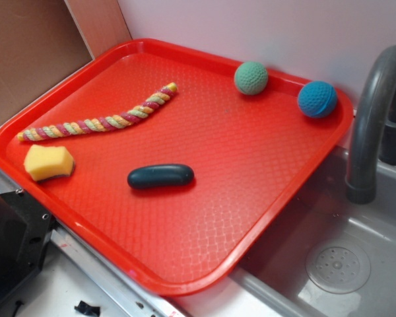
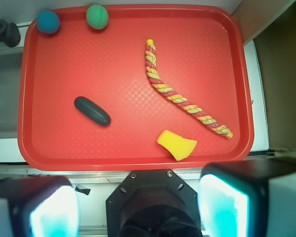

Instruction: Grab the multicolored rope.

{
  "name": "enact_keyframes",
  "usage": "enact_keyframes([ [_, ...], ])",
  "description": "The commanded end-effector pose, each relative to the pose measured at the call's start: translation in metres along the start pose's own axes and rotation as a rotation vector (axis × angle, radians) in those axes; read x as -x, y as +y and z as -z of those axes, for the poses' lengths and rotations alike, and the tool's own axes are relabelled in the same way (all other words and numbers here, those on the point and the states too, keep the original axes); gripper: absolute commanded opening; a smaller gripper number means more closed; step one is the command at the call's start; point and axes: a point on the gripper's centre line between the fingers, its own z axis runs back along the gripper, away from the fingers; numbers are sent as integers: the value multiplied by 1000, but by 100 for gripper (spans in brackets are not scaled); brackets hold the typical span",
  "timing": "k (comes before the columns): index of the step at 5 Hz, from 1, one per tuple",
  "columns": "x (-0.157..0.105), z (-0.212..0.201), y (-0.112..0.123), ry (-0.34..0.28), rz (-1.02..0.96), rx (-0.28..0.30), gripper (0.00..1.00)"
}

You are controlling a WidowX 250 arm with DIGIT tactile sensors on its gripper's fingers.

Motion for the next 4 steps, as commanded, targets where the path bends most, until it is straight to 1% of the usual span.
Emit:
enact_keyframes([
  [1,0,0,0,0,0,0,100],
  [2,-8,17,13,-102,44,28,100],
  [3,-22,38,34,-131,128,43,100],
  [4,-46,62,55,-125,225,77,100],
])
